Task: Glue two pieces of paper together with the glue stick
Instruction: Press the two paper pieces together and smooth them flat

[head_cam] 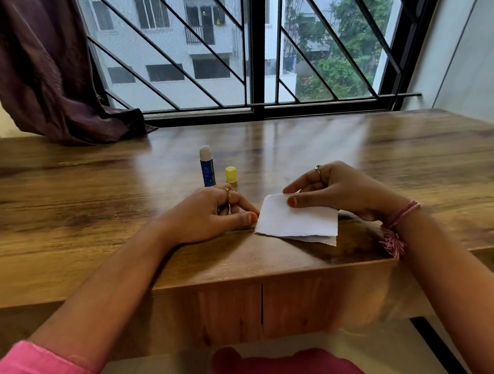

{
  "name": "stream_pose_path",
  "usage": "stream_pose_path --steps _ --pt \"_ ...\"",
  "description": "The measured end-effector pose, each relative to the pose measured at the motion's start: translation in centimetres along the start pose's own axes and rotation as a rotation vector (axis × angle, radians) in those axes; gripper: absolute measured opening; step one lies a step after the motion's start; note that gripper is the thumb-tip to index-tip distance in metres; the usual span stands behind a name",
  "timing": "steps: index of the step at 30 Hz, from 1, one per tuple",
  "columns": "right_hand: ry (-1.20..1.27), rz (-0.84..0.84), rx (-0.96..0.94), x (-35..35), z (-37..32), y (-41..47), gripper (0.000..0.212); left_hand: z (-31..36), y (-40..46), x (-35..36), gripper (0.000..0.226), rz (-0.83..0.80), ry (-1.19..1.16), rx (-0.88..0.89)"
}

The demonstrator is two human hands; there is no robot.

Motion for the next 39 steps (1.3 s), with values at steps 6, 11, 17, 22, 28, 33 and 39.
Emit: stream_pose_path --steps 6,11,17,22,28,33,39 --pt "-0.003 -0.002 -0.001 -0.07 0.08 -0.02 0.027 -0.02 0.04 0.08 0.023 -0.003 -0.022 -0.015" --pt "-0.012 0.001 0.003 -0.10 0.10 0.02 0.026 -0.08 0.05 0.14 0.029 -0.006 -0.039 -0.012" --pt "-0.043 0.001 -0.001 -0.07 0.06 -0.03 0.026 -0.31 0.13 0.27 0.029 0.000 -0.071 -0.029" --pt "-0.042 -0.003 -0.005 -0.08 0.03 -0.04 0.028 -0.33 0.11 0.32 0.028 -0.003 -0.070 -0.028" --pt "-0.035 -0.001 -0.007 -0.05 0.17 0.13 0.040 -0.28 0.15 0.35 0.023 -0.010 -0.041 -0.026" --pt "-0.040 -0.007 -0.011 -0.03 0.19 0.11 0.032 -0.28 0.16 0.39 0.022 -0.012 -0.034 -0.024" --pt "-0.023 -0.010 -0.008 0.00 0.17 0.13 0.036 -0.27 0.22 0.40 0.022 -0.001 -0.026 -0.011"
Point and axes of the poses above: each hand's wrist, its own y-axis towards the middle knuckle, its own x-axis out of the palm, z = x × y, the point moved 3 cm from there along y, towards the middle knuckle, and after that the axes turned 7 degrees about z, right-handed, at the moved point
